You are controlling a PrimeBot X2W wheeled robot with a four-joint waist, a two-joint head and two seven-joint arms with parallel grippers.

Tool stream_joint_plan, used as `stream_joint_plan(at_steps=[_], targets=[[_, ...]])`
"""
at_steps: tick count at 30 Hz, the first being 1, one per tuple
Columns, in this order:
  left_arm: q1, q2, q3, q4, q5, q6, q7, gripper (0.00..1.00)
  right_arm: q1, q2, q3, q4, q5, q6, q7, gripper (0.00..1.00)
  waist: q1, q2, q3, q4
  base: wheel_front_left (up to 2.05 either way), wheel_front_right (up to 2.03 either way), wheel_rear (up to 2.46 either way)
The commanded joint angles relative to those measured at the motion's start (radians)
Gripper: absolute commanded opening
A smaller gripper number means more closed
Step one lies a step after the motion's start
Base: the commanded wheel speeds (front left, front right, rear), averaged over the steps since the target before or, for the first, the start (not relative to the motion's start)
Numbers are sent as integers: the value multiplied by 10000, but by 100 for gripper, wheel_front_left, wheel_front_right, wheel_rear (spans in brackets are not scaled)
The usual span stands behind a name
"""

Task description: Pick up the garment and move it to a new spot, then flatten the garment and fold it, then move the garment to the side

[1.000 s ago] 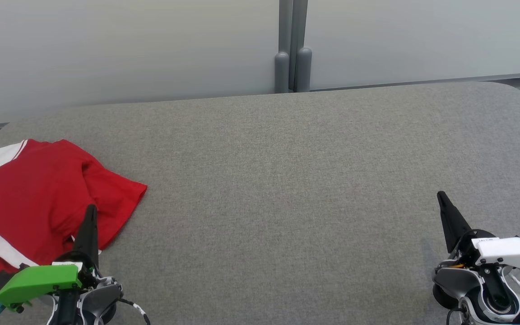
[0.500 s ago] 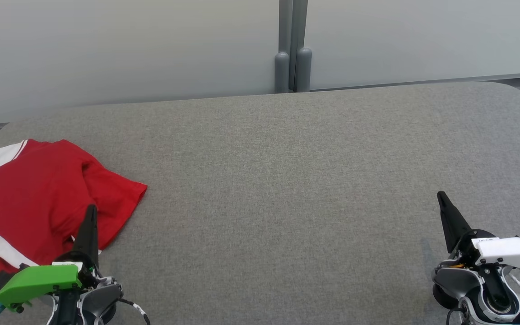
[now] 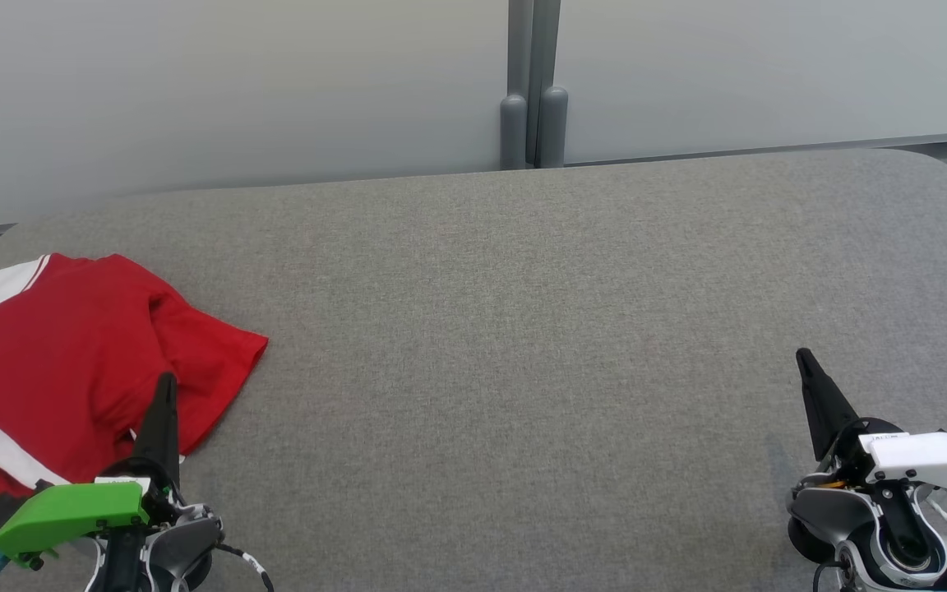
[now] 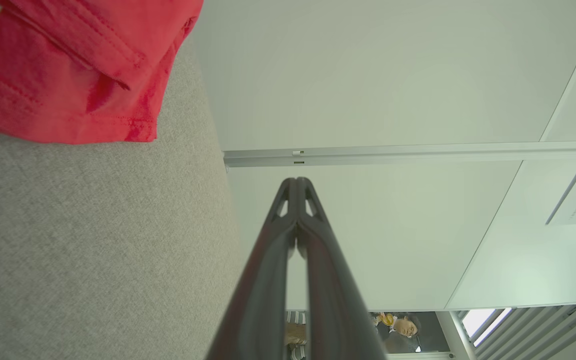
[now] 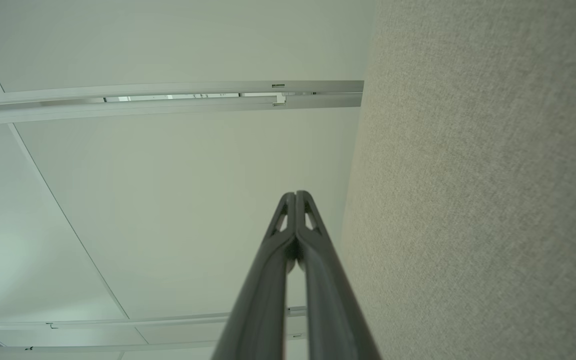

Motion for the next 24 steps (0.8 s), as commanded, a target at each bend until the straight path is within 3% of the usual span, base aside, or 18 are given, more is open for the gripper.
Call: stream_joint_plan(at_steps=[1,24], targets=[[-139,11,22,-32,2,-45,-18,0,-53,-53,2,12,57,4,27,0,0,75,0,0,0,0,0],[-139,11,22,-32,2,-45,-18,0,-53,-53,2,12,57,4,27,0,0,75,0,0,0,0,0]])
